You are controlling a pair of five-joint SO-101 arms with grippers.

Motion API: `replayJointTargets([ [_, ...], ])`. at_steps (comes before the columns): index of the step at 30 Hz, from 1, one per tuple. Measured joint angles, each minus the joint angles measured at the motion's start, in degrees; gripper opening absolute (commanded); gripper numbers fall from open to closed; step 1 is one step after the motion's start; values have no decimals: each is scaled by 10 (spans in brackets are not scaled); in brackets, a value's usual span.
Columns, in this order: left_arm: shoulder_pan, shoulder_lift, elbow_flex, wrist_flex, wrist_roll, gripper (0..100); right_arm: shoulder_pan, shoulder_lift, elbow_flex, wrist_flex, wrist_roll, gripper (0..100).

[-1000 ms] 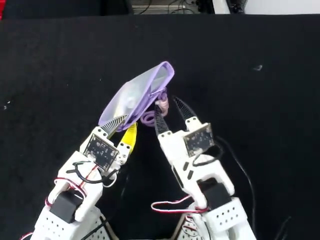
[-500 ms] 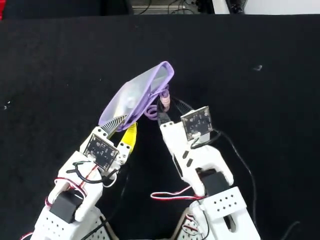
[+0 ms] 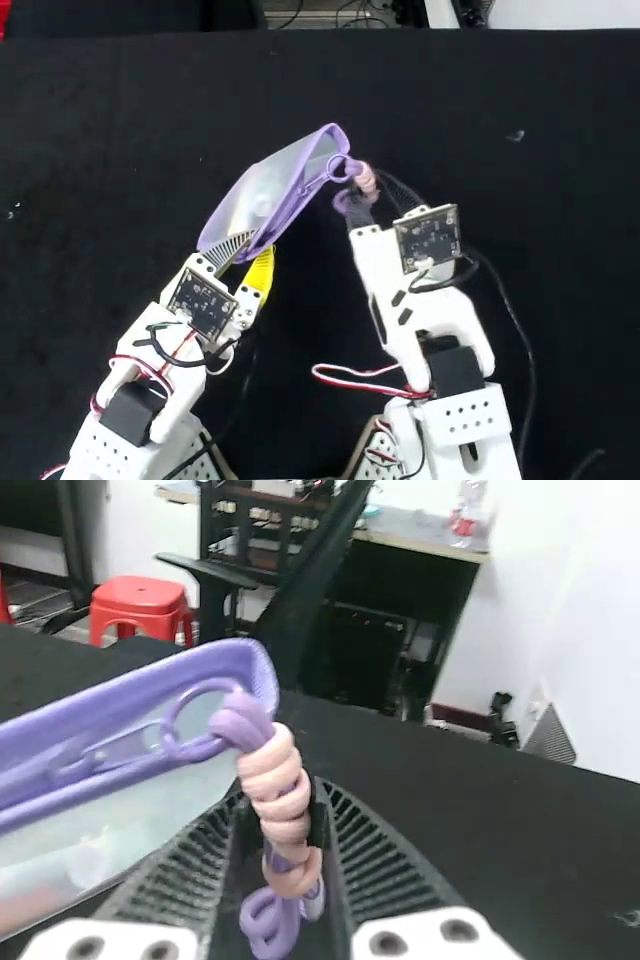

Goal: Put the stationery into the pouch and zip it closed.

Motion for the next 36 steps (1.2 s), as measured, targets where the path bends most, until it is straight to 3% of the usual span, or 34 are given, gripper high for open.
replayJointTargets([
  [14, 1, 0, 0, 0, 0, 28, 59, 10, -40, -4, 33, 11],
  [36, 1, 0, 0, -1, 0, 28, 149, 387, -309, -4, 34, 11],
])
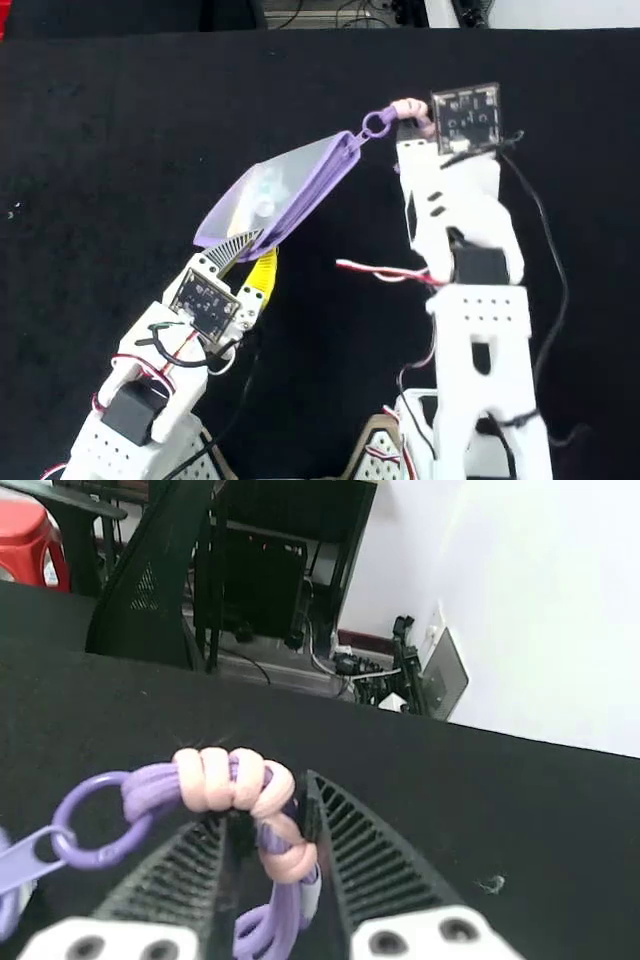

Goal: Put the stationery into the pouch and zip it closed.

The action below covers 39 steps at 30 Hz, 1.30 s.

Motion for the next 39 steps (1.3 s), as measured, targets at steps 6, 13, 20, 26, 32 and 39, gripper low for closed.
replayJointTargets([
  [6, 0, 0, 2, -1, 0, 35, 0, 17, -8, 2, 0, 44],
  [13, 0, 0, 29, -23, 1, 248, -11, -2, -16, 76, 0, 198],
  [20, -18, 9, 48, -20, 54, 241, -65, -43, -25, 181, -2, 201],
  [26, -41, 9, 13, 37, 59, 241, -80, -43, -36, 261, 16, 201],
  [32, -72, 8, -27, 103, 59, 241, -81, -43, -36, 339, 81, 201],
  [39, -162, 8, -40, 158, 60, 241, -80, -43, -36, 397, 98, 201],
])
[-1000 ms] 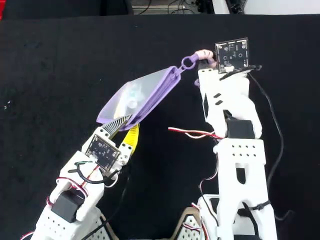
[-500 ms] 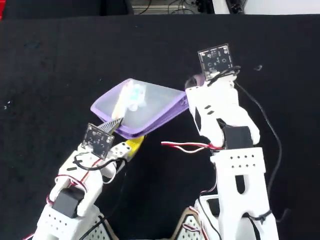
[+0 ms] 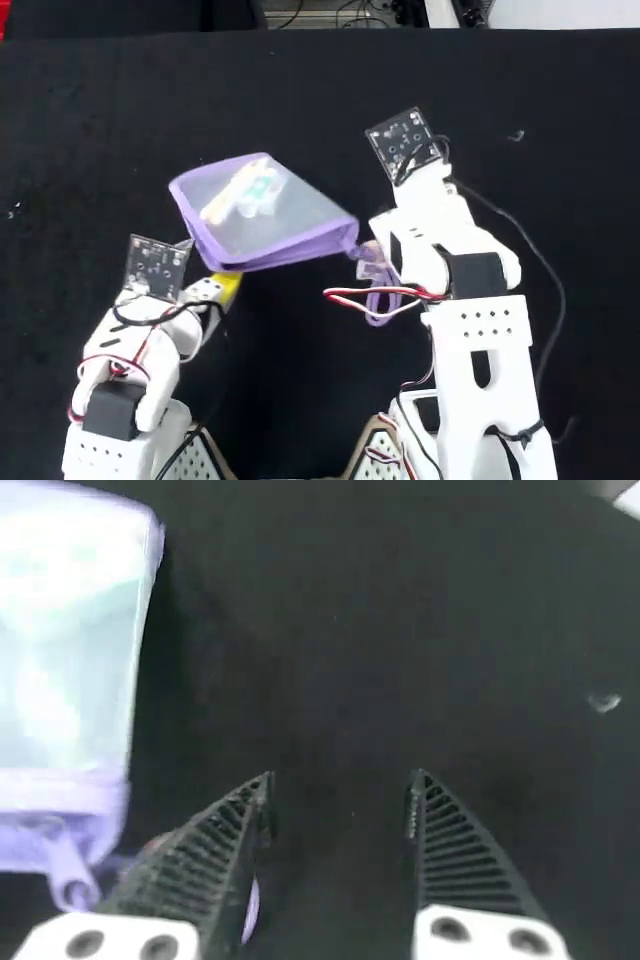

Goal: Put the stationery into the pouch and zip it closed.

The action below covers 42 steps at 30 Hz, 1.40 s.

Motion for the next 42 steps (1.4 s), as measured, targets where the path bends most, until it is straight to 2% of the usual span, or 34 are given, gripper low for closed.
replayJointTargets([
  [9, -56, 0, 0, 170, 0, 244, 0, 0, -14, 95, 4, 198],
  [13, -138, 0, 0, 175, -4, 242, 0, 0, -14, 128, 4, 197],
  [16, -202, 0, 0, 178, -42, 241, 0, 0, -14, 149, 4, 197],
  [24, -356, 2, 0, 178, -103, 202, -1, -1, 19, 143, -53, 197],
  [29, -367, 71, 1, 178, -185, 202, -2, -1, 95, 72, -73, 197],
  [34, -367, 163, -6, 185, -211, 195, -1, -1, 139, 31, -90, 197],
  [39, -369, 288, -80, 218, -251, 59, -2, -4, 161, 27, -90, 191],
  [42, -369, 368, -140, 230, -255, 37, -1, -6, 177, 13, -91, 107],
])
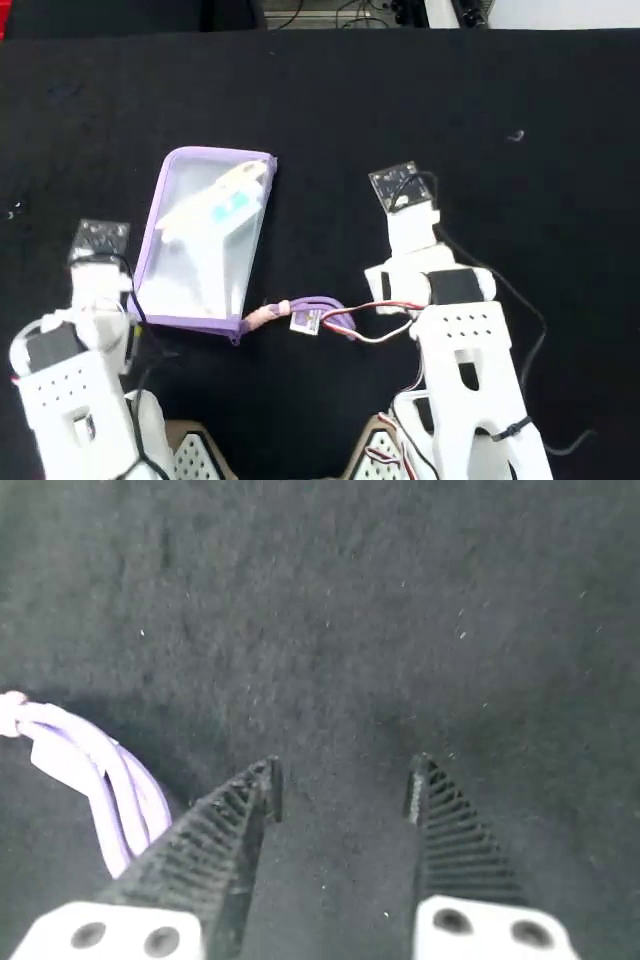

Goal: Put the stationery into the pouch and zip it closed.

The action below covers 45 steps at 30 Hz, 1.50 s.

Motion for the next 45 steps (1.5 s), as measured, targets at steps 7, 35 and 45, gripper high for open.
replayJointTargets([
  [7, 0, 127, -94, 1, 0, 30, -1, 0, 56, -72, 0, 32],
  [35, 0, -244, 277, -125, 216, 30, 71, 0, 222, -191, 0, 35],
  [45, 0, -358, 280, -42, 134, 33, 75, -5, 237, -193, -1, 32],
])
